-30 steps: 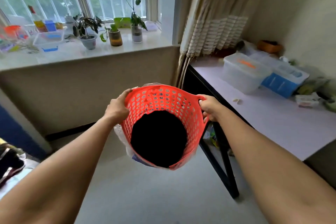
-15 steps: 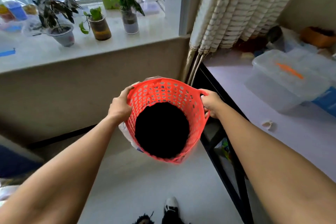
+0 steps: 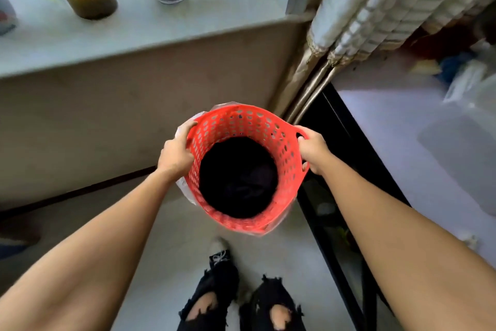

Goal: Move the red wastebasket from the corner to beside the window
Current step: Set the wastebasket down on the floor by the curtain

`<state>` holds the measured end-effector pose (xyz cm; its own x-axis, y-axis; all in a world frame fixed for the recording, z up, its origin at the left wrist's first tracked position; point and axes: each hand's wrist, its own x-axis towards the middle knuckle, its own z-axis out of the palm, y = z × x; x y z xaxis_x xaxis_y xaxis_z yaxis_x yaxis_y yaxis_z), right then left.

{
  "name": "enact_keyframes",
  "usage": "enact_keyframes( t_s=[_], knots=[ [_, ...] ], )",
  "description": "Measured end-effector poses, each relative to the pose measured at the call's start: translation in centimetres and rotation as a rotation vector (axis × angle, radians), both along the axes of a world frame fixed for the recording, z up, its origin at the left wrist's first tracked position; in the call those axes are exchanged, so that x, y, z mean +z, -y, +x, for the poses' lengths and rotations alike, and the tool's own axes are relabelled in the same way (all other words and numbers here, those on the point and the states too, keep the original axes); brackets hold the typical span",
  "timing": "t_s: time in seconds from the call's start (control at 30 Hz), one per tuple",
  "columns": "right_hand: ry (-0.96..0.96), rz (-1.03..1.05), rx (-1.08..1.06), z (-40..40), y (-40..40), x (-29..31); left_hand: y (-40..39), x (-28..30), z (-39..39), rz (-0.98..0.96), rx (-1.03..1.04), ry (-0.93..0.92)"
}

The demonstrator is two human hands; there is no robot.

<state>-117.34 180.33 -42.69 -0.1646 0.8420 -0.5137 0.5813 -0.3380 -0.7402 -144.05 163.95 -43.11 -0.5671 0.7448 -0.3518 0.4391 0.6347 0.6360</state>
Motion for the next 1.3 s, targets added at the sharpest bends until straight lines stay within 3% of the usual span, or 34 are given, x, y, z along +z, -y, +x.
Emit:
enact_keyframes(
  t_s=[0.3, 0.43, 0.6, 0.87, 0.97, 1.07, 1.3],
  knots=[
    [0.077, -0.073, 0.016, -4.5, -10.3, -24.2, -10.1, -23.8, -4.4, -0.152, -0.016, -0.03],
    [0.075, -0.05, -0.006, -5.5, -13.2, -35.7, -13.3, -35.5, -4.6, -0.099, -0.051, -0.039],
    [0.04, -0.073, -0.049, -5.9, -14.7, -45.1, -15.1, -44.8, -4.6, 0.0, -0.072, -0.039],
    [0.013, -0.059, -0.047, -5.8, -13.6, -51.0, -15.1, -49.9, -5.2, -0.027, -0.08, -0.094],
    [0.068, -0.072, -0.024, -5.7, -13.6, -51.6, -15.3, -50.1, -5.6, -0.059, -0.068, -0.006],
    [0.057, -0.137, -0.028, -5.6, -13.2, -50.9, -15.0, -49.3, -5.4, -0.033, -0.058, 0.127],
    [0.099, -0.138, -0.003, -4.8, -12.9, -45.1, -15.1, -43.1, -5.0, -0.157, 0.005, 0.175]
  ],
)
